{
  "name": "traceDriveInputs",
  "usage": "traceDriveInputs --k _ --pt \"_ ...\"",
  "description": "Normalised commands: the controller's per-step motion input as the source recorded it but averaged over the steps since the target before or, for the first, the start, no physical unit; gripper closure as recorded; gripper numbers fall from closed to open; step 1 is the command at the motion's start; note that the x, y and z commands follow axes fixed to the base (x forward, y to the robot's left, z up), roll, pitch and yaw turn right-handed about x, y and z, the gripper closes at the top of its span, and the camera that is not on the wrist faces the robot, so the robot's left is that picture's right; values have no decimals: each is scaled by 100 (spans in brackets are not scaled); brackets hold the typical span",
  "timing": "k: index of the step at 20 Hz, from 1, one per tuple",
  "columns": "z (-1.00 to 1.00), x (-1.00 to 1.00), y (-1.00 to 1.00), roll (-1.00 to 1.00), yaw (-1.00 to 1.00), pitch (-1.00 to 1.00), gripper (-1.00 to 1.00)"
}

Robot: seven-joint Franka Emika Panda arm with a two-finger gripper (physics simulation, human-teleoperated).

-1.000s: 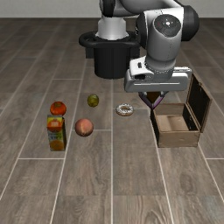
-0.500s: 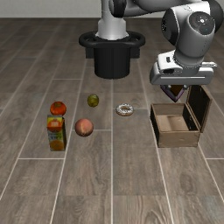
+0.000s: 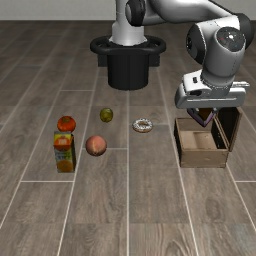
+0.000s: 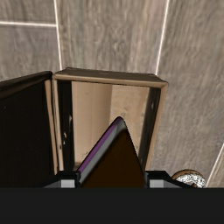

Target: Pick up the cake and place it in the box

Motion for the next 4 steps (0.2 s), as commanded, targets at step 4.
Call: traceDriveInputs --k 4 --pt "0 0 0 0 0 0 -100"
